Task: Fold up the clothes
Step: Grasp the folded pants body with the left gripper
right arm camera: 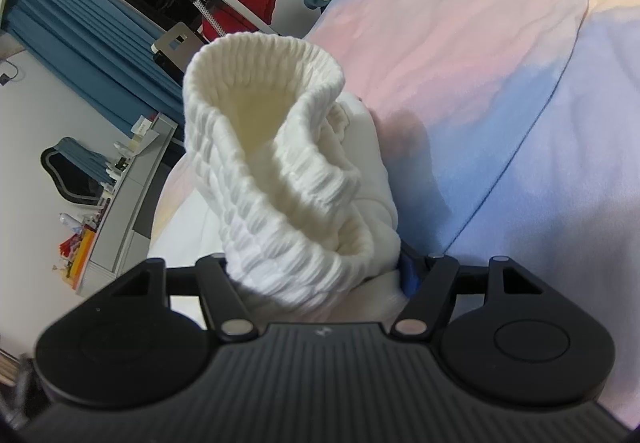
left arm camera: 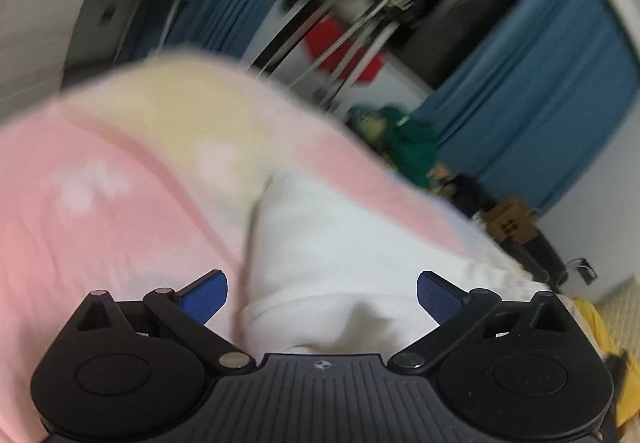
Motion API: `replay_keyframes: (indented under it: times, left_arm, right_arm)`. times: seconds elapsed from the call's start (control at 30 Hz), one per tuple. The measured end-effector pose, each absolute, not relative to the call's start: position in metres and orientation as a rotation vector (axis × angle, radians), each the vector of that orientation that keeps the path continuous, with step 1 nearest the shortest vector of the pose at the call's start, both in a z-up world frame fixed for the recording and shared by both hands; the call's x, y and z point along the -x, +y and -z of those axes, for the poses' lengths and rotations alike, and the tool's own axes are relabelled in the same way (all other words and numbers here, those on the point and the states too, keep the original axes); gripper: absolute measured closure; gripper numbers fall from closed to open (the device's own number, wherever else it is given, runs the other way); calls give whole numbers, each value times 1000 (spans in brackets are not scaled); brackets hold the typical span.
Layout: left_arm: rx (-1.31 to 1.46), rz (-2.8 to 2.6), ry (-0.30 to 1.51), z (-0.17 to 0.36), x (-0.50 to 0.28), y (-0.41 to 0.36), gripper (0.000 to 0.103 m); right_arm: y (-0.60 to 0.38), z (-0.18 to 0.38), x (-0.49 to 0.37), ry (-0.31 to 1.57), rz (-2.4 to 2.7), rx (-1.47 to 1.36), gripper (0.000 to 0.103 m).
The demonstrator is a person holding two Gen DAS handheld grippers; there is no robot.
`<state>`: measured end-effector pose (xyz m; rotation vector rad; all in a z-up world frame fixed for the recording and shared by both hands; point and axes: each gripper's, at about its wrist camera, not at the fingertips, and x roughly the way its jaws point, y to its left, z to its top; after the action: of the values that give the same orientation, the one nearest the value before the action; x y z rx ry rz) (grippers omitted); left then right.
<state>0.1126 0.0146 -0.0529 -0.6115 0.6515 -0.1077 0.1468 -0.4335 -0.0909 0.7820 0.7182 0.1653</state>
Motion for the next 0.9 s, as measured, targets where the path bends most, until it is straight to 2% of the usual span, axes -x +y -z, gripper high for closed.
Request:
replay_keyframes:
  times: [0.37,0.7,0.8,0.9]
  left_arm:
    - [825,269,877,103,-178,23,2]
    - [868,289,908,117,-192,31,1]
    - [838,294,908,116,-196,26,4]
    - [777,286,905,111,-195,18,15]
  right_arm:
    - [-427,94,-151,711,-154,-799,33]
    - [-416,74,-141,665,-136,-753,34]
    - [-413,76,-140,676,-122,-735,34]
    - [-417,84,-143,690,-107,-770,35]
